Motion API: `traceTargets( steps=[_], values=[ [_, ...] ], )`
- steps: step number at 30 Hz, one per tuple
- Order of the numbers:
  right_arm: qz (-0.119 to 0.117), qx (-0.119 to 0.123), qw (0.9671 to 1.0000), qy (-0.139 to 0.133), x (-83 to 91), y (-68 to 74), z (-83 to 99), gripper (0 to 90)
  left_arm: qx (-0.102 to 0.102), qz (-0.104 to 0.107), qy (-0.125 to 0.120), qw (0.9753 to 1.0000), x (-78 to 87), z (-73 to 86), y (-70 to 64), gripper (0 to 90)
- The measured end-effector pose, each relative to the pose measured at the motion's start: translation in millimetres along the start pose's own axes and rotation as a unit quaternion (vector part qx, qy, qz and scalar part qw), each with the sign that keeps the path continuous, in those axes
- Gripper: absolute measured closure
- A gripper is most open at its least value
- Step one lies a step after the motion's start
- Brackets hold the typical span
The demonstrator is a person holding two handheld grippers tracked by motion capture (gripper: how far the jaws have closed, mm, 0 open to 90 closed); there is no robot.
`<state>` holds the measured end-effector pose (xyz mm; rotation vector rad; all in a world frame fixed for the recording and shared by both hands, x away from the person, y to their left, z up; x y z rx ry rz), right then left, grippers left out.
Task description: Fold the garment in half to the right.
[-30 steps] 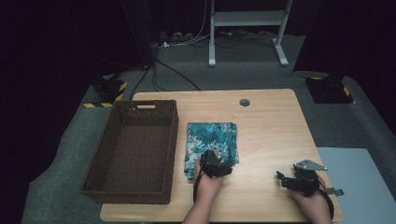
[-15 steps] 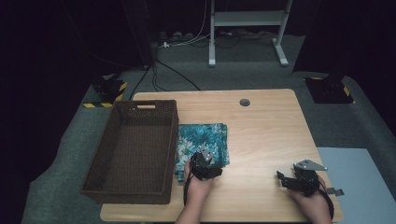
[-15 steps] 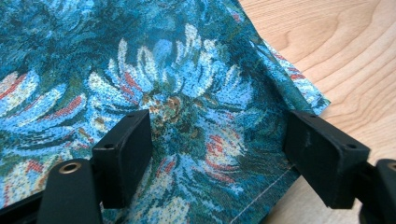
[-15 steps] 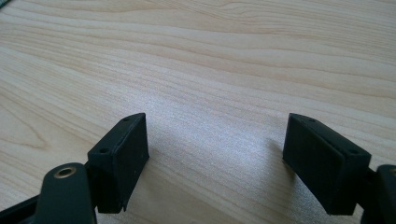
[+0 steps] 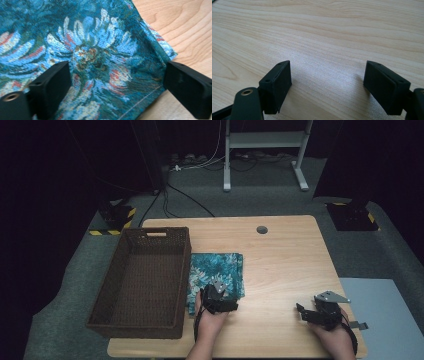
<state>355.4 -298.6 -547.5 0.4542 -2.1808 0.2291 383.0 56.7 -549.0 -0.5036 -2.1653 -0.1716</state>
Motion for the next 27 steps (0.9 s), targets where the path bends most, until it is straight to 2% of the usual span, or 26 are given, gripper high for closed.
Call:
traceTargets(
  steps=[3, 8, 10, 12, 14, 17, 21, 25, 27],
  values=[
    [0.000, 0.000, 1.0000, 0.000, 0.0, 0.0, 0.0, 22.0, -0.013, 0.006, 0.005, 0.9999, 0.0, 0.5, -2.8, 3.7],
    [0.000, 0.000, 1.0000, 0.000, 0.0, 0.0, 0.0, 22.0, -0.011, 0.032, -0.001, 0.9994, 1.3, 2.0, -4.8, 2.4],
    [0.000, 0.000, 1.0000, 0.000, 0.0, 0.0, -0.1, 22.0, -0.016, 0.036, -0.008, 0.9992, 2.6, 2.1, -4.9, 2.1],
    [0.000, 0.000, 1.0000, 0.000, 0.0, 0.0, 0.0, 22.0, -0.012, 0.045, -0.008, 0.9989, 5.4, 1.3, -5.9, 2.4],
    [0.000, 0.001, 1.0000, 0.000, 0.0, 0.0, 0.0, 22.0, -0.017, 0.044, -0.013, 0.9988, 9.1, 0.3, -8.9, 2.3],
    [0.000, 0.001, 1.0000, 0.000, 0.0, 0.0, 0.0, 22.0, -0.036, 0.043, -0.022, 0.9982, 17.1, -1.4, -18.8, 2.4],
    [0.000, 0.001, 1.0000, 0.000, 0.0, 0.0, 0.0, 22.0, -0.050, 0.049, -0.026, 0.9972, 23.4, 0.4, -32.9, 3.1],
    [0.000, 0.001, 1.0000, 0.000, 0.0, 0.0, 0.0, 22.0, -0.065, 0.054, -0.022, 0.9961, 23.2, 7.2, -46.1, 3.1],
    [0.000, 0.001, 1.0000, 0.000, 0.0, -0.1, 0.1, 22.0, -0.066, 0.056, -0.017, 0.9961, 21.7, 11.2, -49.5, 3.1]
  ],
)
Point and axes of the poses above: each handheld gripper's, and its own axes: x roughly backward along the jaws, z roughly out of its underside, y roughly to its left, the point moved 1 cm from there along -x, roughly forward along the jaws, and after that the axes turned 11 degrees about y, right-handed, at the moved point
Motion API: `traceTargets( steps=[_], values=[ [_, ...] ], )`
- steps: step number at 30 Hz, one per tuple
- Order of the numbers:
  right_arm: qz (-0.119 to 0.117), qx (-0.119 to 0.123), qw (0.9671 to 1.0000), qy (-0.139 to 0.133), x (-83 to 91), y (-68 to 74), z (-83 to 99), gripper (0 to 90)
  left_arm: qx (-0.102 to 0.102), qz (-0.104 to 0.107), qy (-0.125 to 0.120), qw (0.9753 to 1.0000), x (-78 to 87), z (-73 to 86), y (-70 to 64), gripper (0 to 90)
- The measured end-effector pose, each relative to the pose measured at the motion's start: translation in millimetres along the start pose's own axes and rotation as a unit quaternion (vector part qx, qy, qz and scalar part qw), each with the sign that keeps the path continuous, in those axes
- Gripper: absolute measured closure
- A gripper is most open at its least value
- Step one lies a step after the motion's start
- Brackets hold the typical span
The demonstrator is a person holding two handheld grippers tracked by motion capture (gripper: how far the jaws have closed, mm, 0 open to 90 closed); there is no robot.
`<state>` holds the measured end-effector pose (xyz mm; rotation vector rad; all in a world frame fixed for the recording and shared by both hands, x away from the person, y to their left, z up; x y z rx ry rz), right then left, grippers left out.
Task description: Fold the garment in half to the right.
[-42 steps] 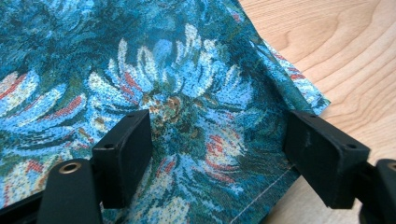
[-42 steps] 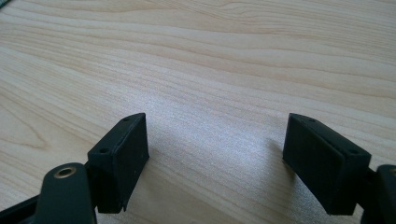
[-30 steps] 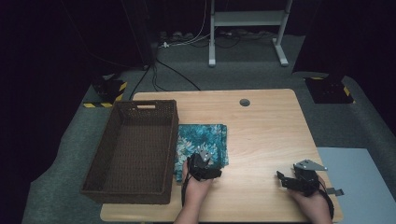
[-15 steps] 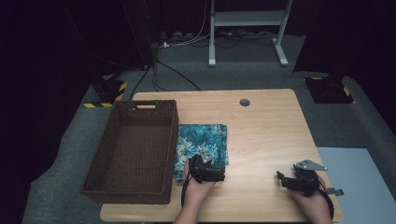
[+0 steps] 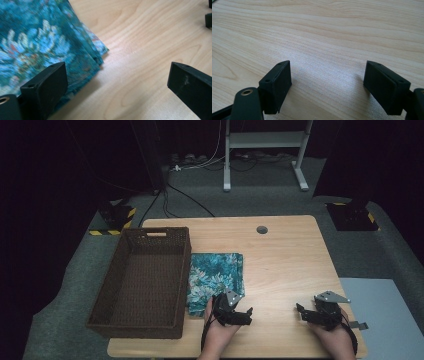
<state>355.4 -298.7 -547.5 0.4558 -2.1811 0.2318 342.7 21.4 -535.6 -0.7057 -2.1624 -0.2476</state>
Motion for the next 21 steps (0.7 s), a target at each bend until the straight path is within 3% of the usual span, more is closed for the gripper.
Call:
traceTargets(
  steps=[6, 12, 21],
  values=[
    [0.000, 0.001, 1.0000, 0.000, 0.0, -0.1, 0.0, 22.0, -0.004, -0.001, 0.018, 0.9998, -4.1, 9.8, -7.0, 2.9],
    [-0.001, 0.001, 1.0000, 0.000, 0.2, 0.0, 0.3, 21.6, -0.030, -0.017, 0.044, 0.9984, -8.4, 14.7, -12.3, 2.5],
    [-0.004, 0.006, 1.0000, 0.003, -0.2, 0.6, 0.1, 18.8, -0.035, -0.017, 0.047, 0.9982, -8.5, 15.0, -12.7, 1.3]
  ],
)
Point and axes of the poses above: each handheld gripper's, and its own axes: x roughly backward along the jaws, z roughly out of its underside, y roughly to its left, the point moved 1 cm from there along -x, roughly forward along the jaws, and after that the axes turned 11 degrees about y, right-handed, at the moved point
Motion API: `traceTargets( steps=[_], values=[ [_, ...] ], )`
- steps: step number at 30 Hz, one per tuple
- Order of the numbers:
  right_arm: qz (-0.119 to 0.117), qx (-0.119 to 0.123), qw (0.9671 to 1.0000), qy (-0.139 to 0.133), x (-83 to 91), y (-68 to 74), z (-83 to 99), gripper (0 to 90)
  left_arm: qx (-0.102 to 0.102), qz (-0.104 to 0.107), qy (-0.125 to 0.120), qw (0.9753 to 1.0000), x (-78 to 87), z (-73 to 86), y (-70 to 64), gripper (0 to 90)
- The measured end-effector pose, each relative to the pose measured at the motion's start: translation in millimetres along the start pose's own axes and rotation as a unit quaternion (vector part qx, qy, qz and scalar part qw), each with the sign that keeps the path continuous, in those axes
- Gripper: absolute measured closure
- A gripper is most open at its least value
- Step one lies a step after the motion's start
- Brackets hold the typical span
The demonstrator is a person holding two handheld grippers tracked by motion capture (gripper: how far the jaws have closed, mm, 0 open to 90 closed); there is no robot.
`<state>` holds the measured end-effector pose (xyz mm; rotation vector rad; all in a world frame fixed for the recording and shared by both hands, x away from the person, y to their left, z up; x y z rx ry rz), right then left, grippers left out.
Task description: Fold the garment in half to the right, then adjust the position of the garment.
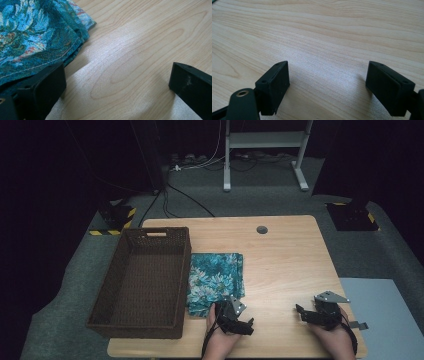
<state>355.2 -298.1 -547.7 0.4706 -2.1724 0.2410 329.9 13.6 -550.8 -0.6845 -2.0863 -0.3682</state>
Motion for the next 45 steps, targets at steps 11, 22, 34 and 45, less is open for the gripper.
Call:
traceTargets(
  steps=[11, 22, 34, 45],
  values=[
    [-0.003, 0.003, 1.0000, 0.002, -0.2, 0.3, -0.2, 17.1, 0.000, 0.001, 0.002, 1.0000, 0.5, 0.8, 0.4, 0.2],
    [-0.005, 0.003, 1.0000, 0.001, -0.1, 0.0, -0.1, 16.8, -0.011, 0.006, 0.002, 0.9999, 1.2, 1.6, -0.6, 0.4],
    [-0.008, 0.010, 0.9998, 0.014, 0.5, 2.6, 2.1, 7.6, -0.023, 0.028, -0.033, 0.9988, 10.6, -3.0, -2.0, 0.8],
    [-0.014, 0.015, 0.9996, 0.017, 0.9, 2.8, 3.1, 4.7, -0.013, 0.042, -0.041, 0.9982, 18.3, -20.4, 5.6, 0.6]
  ],
)
Point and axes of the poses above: each handheld gripper's, and its own axes: x roughly backward along the jaws, z roughly out of its underside, y roughly to its left, the point moved 1 cm from there along -x, roughly forward along the jaws, and after that the axes turned 11 degrees about y, right-handed, at the moved point
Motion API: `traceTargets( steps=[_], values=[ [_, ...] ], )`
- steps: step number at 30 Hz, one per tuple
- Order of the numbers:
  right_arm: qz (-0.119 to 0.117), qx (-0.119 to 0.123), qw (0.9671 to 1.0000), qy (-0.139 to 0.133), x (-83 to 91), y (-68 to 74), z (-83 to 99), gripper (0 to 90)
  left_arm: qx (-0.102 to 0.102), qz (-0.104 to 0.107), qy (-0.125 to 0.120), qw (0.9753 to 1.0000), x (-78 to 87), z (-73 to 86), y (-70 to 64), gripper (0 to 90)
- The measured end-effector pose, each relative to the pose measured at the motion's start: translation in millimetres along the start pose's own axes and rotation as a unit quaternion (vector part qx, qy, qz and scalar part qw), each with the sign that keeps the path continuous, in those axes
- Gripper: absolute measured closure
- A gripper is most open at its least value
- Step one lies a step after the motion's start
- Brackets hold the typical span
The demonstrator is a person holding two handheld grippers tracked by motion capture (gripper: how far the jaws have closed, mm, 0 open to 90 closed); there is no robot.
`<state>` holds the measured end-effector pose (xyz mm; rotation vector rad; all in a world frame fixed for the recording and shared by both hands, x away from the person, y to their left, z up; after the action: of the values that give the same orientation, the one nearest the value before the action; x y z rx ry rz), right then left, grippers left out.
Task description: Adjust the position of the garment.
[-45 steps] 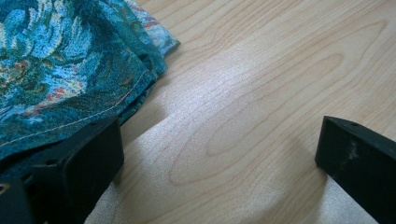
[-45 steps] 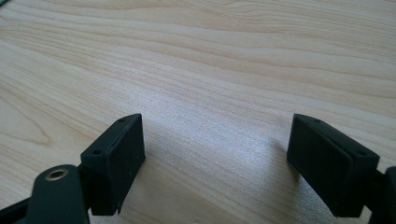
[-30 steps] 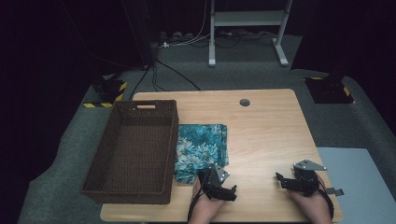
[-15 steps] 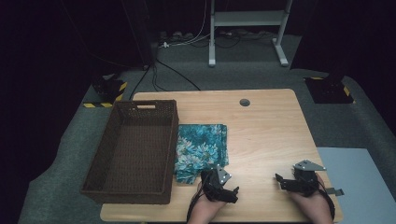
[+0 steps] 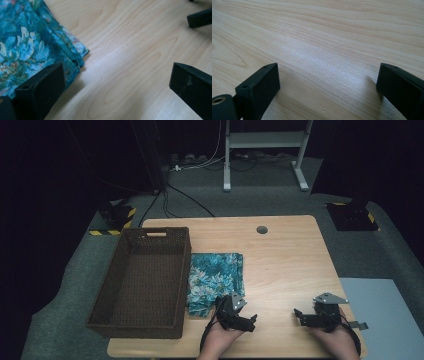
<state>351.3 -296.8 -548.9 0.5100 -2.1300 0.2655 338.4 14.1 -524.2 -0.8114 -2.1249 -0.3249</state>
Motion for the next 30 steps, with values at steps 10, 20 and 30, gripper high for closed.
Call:
traceTargets(
  steps=[10, 20, 30],
  values=[
    [0.002, -0.002, 1.0000, 0.001, -0.5, -0.5, -0.3, 3.3, 0.005, -0.018, -0.017, 0.9997, 7.0, -18.2, 12.7, 0.4],
    [0.001, -0.004, 1.0000, 0.002, -0.4, -1.2, -0.3, 2.9, 0.006, -0.044, -0.019, 0.9989, 5.7, -36.6, 25.6, 0.7],
    [-0.002, -0.004, 1.0000, 0.001, -0.6, -2.2, -0.5, 2.1, 0.015, -0.054, -0.018, 0.9983, 2.0, -54.7, 35.6, 2.0]
  ],
)
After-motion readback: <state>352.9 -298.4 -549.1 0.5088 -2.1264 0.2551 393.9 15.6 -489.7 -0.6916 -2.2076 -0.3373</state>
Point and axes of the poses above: each handheld gripper's, and its own axes: x roughly backward along the jaws, z roughly out of its underside, y roughly to its left, the point moved 1 cm from there along -x, roughly forward along the jaws, and after that the axes turned 11 degrees about y, right-handed, at the moved point
